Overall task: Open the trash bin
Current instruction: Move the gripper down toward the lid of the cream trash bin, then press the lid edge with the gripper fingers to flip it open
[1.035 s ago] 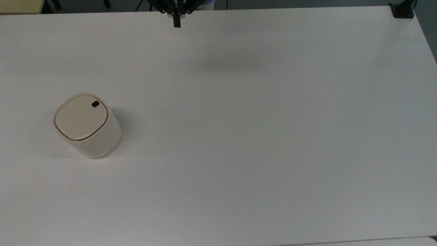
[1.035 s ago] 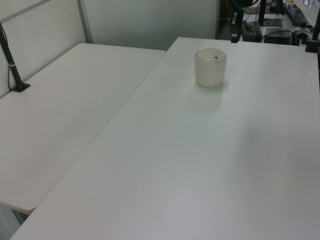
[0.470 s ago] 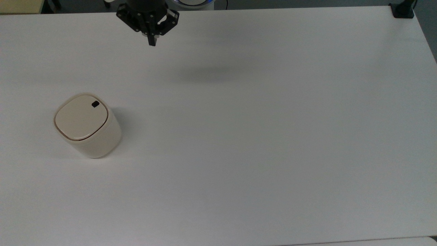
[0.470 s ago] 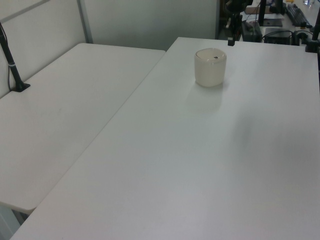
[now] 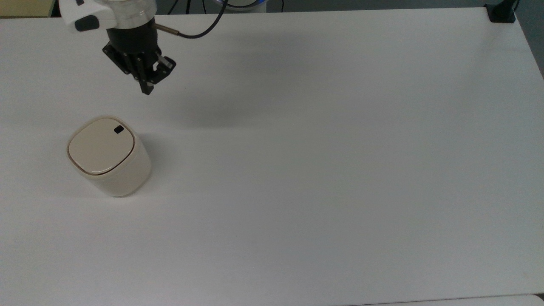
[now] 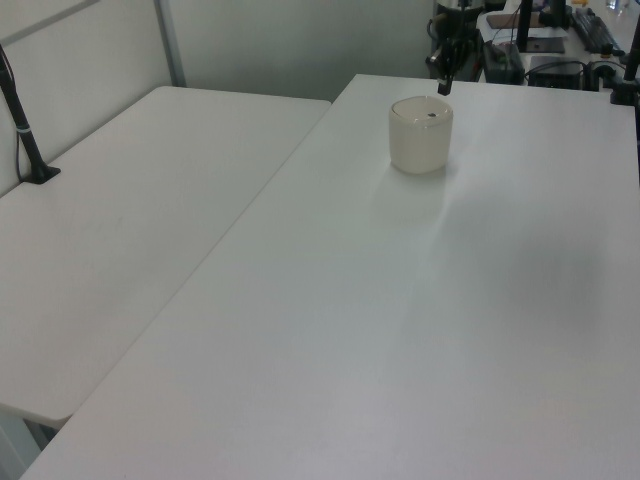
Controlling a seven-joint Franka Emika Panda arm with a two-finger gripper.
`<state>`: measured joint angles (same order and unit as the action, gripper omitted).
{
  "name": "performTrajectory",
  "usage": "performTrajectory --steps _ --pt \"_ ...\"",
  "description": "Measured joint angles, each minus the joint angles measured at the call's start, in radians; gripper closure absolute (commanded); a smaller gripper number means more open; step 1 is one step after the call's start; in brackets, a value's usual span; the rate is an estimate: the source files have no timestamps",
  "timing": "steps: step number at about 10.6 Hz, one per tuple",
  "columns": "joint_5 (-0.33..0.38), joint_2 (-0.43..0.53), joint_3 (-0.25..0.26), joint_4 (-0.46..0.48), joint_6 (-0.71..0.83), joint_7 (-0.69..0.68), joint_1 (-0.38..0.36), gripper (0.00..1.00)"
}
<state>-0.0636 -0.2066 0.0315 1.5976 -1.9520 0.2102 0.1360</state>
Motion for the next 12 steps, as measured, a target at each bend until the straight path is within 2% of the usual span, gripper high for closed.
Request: performTrajectory --steps 5,12 --pt "-0.001 -0.103 0.085 0.000 -0.238 0.113 0.008 1.00" --pt "-0.033 -0.173 0.091 -0.005 -0.278 0.132 0.004 1.00"
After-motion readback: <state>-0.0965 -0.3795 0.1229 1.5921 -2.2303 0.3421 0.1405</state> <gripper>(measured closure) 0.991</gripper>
